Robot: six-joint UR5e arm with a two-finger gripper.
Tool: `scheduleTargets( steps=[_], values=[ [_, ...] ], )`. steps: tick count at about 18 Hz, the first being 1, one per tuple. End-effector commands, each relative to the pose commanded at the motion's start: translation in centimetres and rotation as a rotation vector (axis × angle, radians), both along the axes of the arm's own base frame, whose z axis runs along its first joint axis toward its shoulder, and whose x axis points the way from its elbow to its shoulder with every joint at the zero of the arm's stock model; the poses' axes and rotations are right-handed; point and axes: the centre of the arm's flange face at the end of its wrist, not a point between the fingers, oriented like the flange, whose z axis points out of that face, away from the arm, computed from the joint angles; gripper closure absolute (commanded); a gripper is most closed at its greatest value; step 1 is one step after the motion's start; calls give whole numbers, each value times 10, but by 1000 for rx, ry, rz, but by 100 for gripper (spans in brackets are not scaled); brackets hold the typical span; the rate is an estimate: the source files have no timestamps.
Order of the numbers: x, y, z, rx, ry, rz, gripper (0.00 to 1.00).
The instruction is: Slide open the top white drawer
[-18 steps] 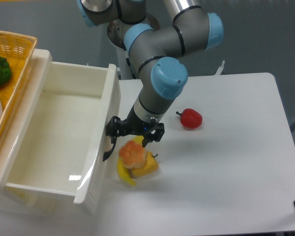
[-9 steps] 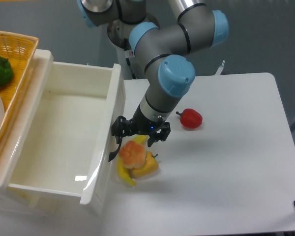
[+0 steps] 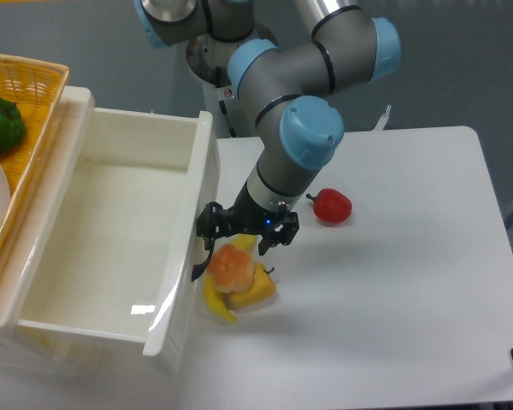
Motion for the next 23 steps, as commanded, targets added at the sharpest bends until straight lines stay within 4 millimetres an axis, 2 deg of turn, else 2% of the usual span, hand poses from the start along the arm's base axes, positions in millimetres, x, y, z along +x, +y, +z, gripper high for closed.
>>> scheduleTargets(
  steps=[17,23],
  values=[
    [4,4,7,52,-36,2,0],
    [-14,-5,17,65,-5,28,0]
  ],
)
